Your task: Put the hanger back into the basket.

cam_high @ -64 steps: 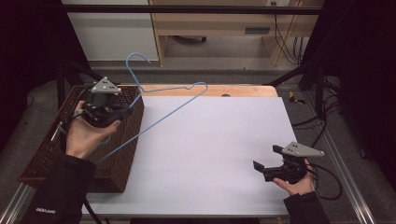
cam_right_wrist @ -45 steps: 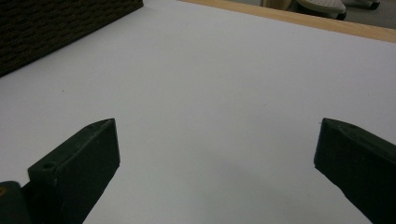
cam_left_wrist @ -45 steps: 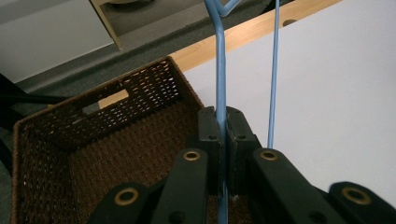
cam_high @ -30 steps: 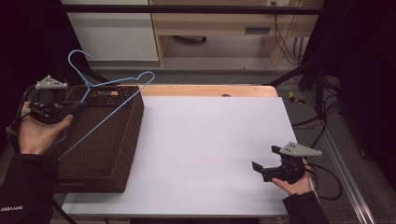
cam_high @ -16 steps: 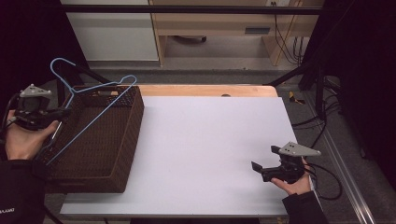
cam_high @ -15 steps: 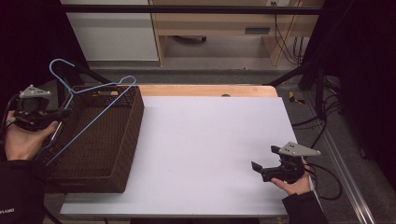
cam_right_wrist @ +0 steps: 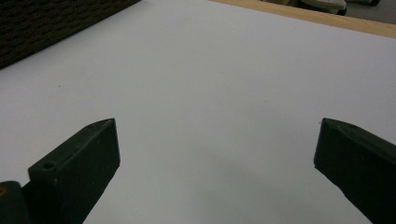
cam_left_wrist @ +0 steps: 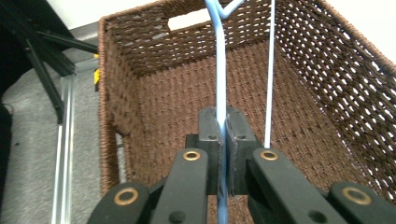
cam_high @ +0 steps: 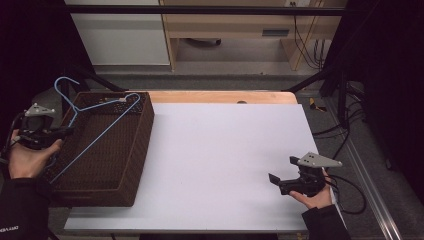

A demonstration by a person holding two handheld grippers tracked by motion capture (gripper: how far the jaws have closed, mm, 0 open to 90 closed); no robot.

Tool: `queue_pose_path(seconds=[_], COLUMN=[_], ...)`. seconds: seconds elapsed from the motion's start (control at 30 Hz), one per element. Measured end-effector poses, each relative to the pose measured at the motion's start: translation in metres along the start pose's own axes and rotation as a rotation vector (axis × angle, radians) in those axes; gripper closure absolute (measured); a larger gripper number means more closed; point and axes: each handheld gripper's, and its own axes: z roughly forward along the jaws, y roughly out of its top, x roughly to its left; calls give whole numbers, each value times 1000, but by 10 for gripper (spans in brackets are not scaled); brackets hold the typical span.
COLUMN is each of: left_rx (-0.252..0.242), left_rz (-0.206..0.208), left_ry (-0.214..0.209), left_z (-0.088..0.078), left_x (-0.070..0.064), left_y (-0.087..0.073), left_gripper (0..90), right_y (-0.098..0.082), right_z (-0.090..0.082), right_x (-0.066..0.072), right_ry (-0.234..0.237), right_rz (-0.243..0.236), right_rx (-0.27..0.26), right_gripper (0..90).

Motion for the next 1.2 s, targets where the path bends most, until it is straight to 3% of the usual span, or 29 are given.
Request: queue_pose_path(seconds=[0.13,0.4,0.7,0.83,0.93,1.07,1.2], left_rx=[20,58,120,143,103,-27,-132], left_rz=[26,38,-2,-7,-20,-63,-52], left_ry=[2,4,-10,-22,-27,-77,-136], left_z=[9,30,51,51,43,24,8], left_x=[-6,-10,-12,-14,-16,-22,-40], left_y=[0,-8,-19,-19,-18,-18,-18], left_gripper=[867,868,857,759,684,603,508], right_y=[0,0,0,0,1,1,1], right_z=[0,1,0,0,-2,-3,-1], right_x=[0,1,0,0,-1,-1,-1], right_ry=[-2,-1,4,9,7,7,2], right_rz=[0,3,2,2,7,10,5], right_rx=[2,6,-1,-4,-12,-17,-16], right_gripper=[6,7,8,8,8,8,6])
